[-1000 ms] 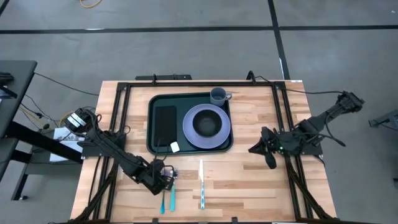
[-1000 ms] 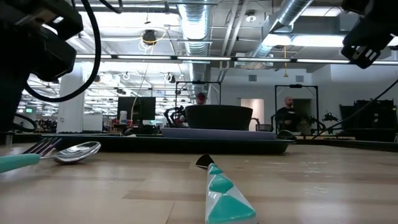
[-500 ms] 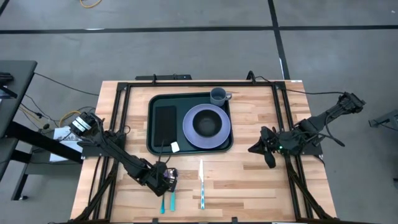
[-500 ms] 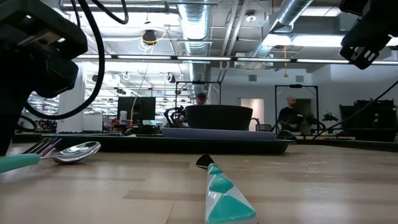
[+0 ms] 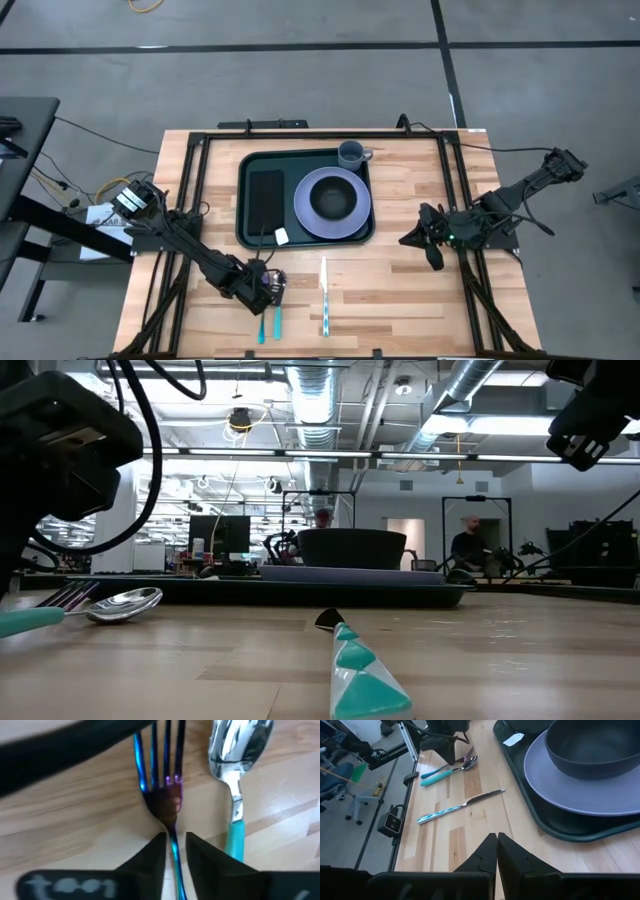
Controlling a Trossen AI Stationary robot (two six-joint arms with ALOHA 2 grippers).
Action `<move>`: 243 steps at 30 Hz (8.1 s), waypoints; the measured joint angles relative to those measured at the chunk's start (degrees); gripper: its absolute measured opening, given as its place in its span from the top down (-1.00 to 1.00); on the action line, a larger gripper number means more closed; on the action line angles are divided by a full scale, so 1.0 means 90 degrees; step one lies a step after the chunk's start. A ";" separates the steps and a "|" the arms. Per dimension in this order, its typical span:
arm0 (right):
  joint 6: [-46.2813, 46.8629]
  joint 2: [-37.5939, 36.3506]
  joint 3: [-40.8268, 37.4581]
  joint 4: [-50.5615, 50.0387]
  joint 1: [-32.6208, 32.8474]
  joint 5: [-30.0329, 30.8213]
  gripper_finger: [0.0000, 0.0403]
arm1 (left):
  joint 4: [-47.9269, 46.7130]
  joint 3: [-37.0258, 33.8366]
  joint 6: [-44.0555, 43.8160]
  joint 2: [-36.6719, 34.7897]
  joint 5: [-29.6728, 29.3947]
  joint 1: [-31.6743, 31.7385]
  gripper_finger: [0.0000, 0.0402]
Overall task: Set up tray
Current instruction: Put the blue fork on top of the black napkin on the black serving tray, then put the light blue spoon on top of the black napkin to the right of the blue fork on the black serving tray
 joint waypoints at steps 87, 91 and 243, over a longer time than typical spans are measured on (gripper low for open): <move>-0.2820 0.0000 -0.0002 0.0671 -0.0304 0.1590 0.97 | -0.2651 0.0281 0.5958 -0.1172 0.0146 0.7307 1.00; -0.2820 0.0000 -0.0002 0.0671 -0.0312 0.1575 0.97 | -0.2375 0.0036 0.5940 -0.1195 0.0344 0.7427 1.00; -0.2444 0.0012 -0.0002 -0.0253 -0.0321 0.1518 0.97 | -0.1572 -0.1322 0.3741 -0.3782 -0.0854 0.5010 0.86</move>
